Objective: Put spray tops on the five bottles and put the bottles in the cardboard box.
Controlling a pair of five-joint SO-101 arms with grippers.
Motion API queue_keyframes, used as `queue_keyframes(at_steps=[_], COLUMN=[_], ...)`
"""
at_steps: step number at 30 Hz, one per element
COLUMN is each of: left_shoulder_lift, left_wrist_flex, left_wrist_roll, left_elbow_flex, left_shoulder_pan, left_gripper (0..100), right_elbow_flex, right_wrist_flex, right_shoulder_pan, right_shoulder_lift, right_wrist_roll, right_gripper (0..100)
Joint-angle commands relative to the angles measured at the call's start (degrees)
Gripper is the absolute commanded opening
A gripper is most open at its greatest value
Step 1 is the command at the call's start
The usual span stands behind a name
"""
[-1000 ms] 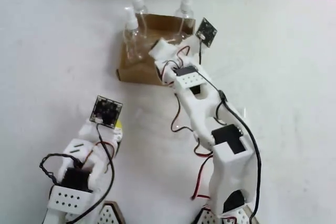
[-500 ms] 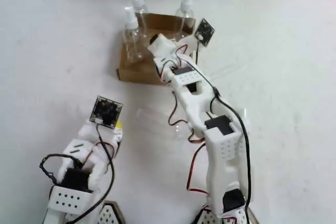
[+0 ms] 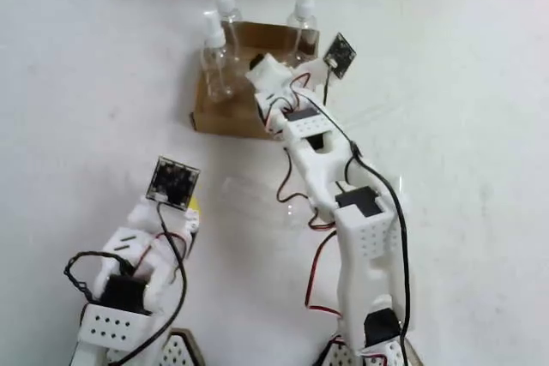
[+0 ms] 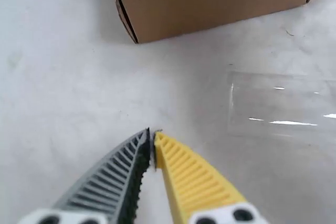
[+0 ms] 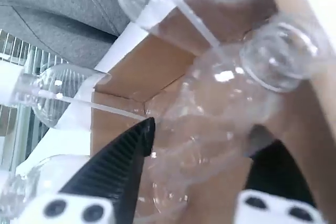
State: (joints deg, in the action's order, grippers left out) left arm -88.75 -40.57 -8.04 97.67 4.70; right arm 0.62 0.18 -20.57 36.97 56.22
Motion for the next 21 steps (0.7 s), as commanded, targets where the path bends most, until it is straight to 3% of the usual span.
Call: queue_keyframes(at_steps=[1, 9, 15, 21], left_shoulder_lift=[-0.5, -0.5, -0.5, -0.5], left_wrist_flex=[-0.6, -0.4, -0.4, -0.4], left_wrist_roll=[-0.4, -0.4, -0.4, -0.4], left_elbow_flex=[-0.3, -0.3, -0.3, -0.3], left_shoulder_pan=[-0.4, -0.4, -0.4, -0.4], left_gripper=[2, 2, 2, 2], right_elbow_flex=[-3.2, -3.8, -4.0, -3.7], right_wrist_flex=[-0.5, -0.2, 3.8, 7.2], right_shoulder_pan=[1.0, 1.1, 2.3, 2.9], right_shoulder_lift=[0.7, 1.3, 0.8, -1.0], right_wrist_roll=[0.3, 0.3, 0.2, 0.2], right_gripper=[15.3, 14.9, 1.5, 1.5])
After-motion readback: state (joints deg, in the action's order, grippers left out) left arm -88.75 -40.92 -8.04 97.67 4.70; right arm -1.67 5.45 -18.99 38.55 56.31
